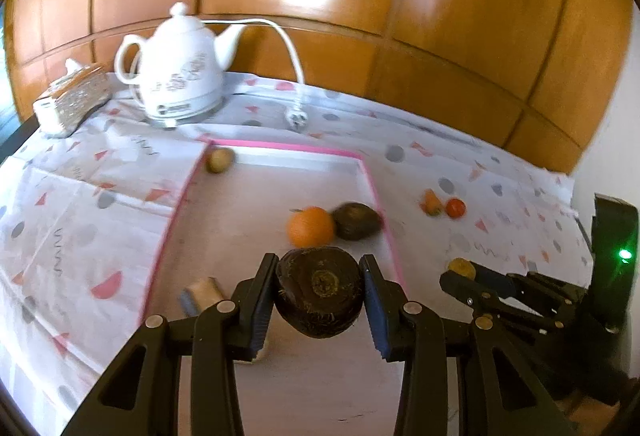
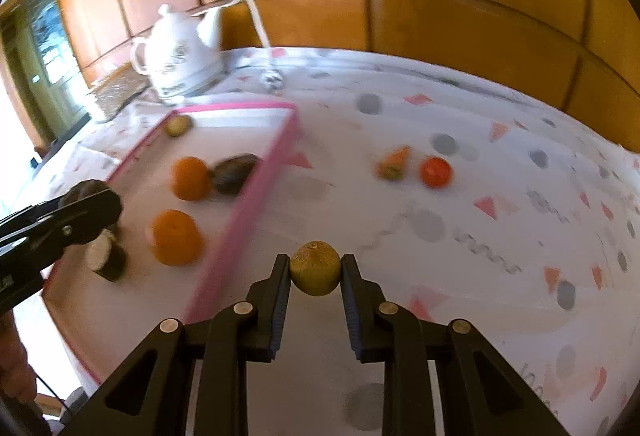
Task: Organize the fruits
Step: 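Carry the beet into the tray with the left tool while the right tool carries the yellow ball, then release the beet in the tray with the left tool while the right tool drops the yellow ball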
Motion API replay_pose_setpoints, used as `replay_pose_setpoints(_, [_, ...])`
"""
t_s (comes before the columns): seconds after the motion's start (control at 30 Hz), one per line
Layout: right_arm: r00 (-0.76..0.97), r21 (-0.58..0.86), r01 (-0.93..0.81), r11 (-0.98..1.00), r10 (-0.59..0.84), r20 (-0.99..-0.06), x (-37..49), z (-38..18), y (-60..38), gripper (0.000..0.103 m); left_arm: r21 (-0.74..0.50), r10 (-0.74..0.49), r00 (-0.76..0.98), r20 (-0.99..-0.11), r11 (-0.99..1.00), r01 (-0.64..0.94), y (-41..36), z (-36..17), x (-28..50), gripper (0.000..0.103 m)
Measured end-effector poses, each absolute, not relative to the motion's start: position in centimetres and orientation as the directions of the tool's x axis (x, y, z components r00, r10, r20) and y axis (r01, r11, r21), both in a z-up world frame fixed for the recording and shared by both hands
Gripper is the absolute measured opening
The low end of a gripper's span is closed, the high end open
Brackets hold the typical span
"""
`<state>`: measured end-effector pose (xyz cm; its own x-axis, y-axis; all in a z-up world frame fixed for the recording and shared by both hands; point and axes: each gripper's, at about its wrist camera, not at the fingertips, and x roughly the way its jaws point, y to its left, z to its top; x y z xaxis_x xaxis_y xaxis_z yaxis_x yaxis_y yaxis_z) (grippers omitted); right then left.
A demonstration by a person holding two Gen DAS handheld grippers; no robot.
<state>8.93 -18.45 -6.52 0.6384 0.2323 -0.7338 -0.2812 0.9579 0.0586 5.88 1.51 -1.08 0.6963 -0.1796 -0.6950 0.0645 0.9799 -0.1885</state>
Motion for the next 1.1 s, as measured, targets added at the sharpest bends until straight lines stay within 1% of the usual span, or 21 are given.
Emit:
replay_pose_setpoints(0.2, [0.629,0.067,-0.364,0.929,0.298,-0.718,9.1,-5.3,-14.9,0.025,-0.215,-0.154,0.709,-0.688,0.977,0.003,4.8,-0.9,6.0,0.041])
replay_pose_setpoints(0.4, [0.609,0.048,-0.44,0.897,0.338,-0.717,9.5,-4.9,-11.4,0.025,-0.217,-0.131,0.708,-0.694,0.976,-0.032,6.1,-1.3,6.2,0.041])
replay_pose_setpoints(0.57, [0.591,0.062,-0.479,0.875,0.375,-0.714,8.3,-4.7,-9.9,0.025,-0.214,-0.114,0.711,-0.694,0.975,-0.053,6.7,-1.3,6.5,0.041])
replay_pose_setpoints(0.8, [0.553,0.11,-0.5,0.859,0.414,-0.723,7.1,-5.4,-9.4,0.026,-0.21,-0.094,0.703,-0.705,0.974,-0.08,6.9,-1.6,6.6,0.042])
replay_pose_setpoints(1.1, [0.56,0.107,-0.479,0.871,0.397,-0.727,7.1,-5.6,-9.3,0.026,-0.202,-0.087,0.71,-0.699,0.976,-0.079,6.7,-1.4,6.3,0.042])
